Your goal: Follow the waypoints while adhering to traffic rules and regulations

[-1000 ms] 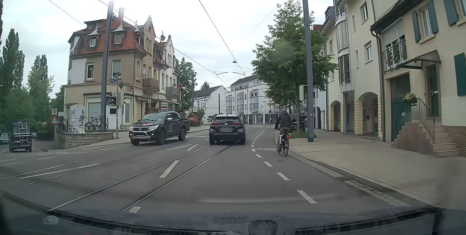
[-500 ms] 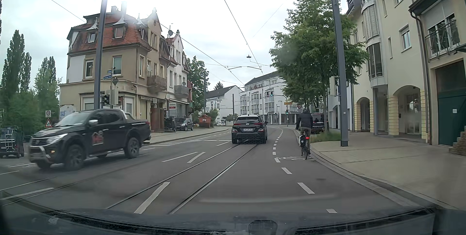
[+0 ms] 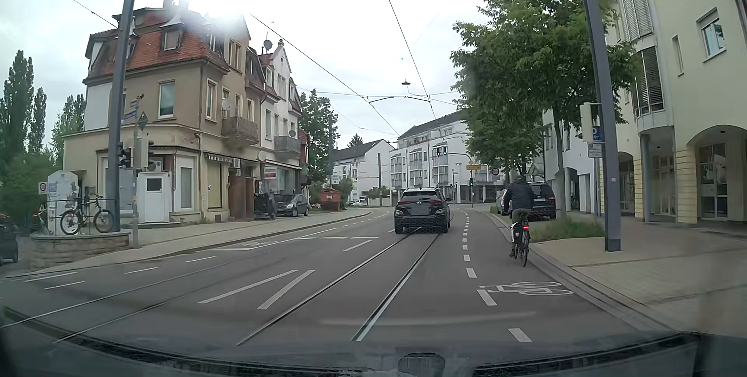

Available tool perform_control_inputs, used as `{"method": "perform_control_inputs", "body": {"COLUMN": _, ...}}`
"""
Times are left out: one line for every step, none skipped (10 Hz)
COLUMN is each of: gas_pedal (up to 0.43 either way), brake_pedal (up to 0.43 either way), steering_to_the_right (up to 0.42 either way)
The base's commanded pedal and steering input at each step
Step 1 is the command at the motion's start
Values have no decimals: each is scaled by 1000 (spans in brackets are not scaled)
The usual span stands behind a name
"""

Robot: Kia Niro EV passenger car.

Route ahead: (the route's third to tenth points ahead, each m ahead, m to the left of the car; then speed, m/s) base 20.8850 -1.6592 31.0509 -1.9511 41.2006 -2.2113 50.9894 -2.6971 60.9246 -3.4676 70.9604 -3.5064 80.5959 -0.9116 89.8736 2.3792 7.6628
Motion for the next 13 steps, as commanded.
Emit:
{"method": "perform_control_inputs", "body": {"gas_pedal": 209, "brake_pedal": 0, "steering_to_the_right": 10}}
{"method": "perform_control_inputs", "body": {"gas_pedal": 189, "brake_pedal": 0, "steering_to_the_right": 15}}
{"method": "perform_control_inputs", "body": {"gas_pedal": 157, "brake_pedal": 0, "steering_to_the_right": 16}}
{"method": "perform_control_inputs", "body": {"gas_pedal": 138, "brake_pedal": 0, "steering_to_the_right": 17}}
{"method": "perform_control_inputs", "body": {"gas_pedal": 130, "brake_pedal": 0, "steering_to_the_right": 19}}
{"method": "perform_control_inputs", "body": {"gas_pedal": 130, "brake_pedal": 0, "steering_to_the_right": 26}}
{"method": "perform_control_inputs", "body": {"gas_pedal": 130, "brake_pedal": 0, "steering_to_the_right": 37}}
{"method": "perform_control_inputs", "body": {"gas_pedal": 130, "brake_pedal": 0, "steering_to_the_right": 44}}
{"method": "perform_control_inputs", "body": {"gas_pedal": 130, "brake_pedal": 0, "steering_to_the_right": 48}}
{"method": "perform_control_inputs", "body": {"gas_pedal": 130, "brake_pedal": 0, "steering_to_the_right": 48}}
{"method": "perform_control_inputs", "body": {"gas_pedal": 130, "brake_pedal": 0, "steering_to_the_right": 48}}
{"method": "perform_control_inputs", "body": {"gas_pedal": 130, "brake_pedal": 0, "steering_to_the_right": 48}}
{"method": "perform_control_inputs", "body": {"gas_pedal": 130, "brake_pedal": 0, "steering_to_the_right": 45}}
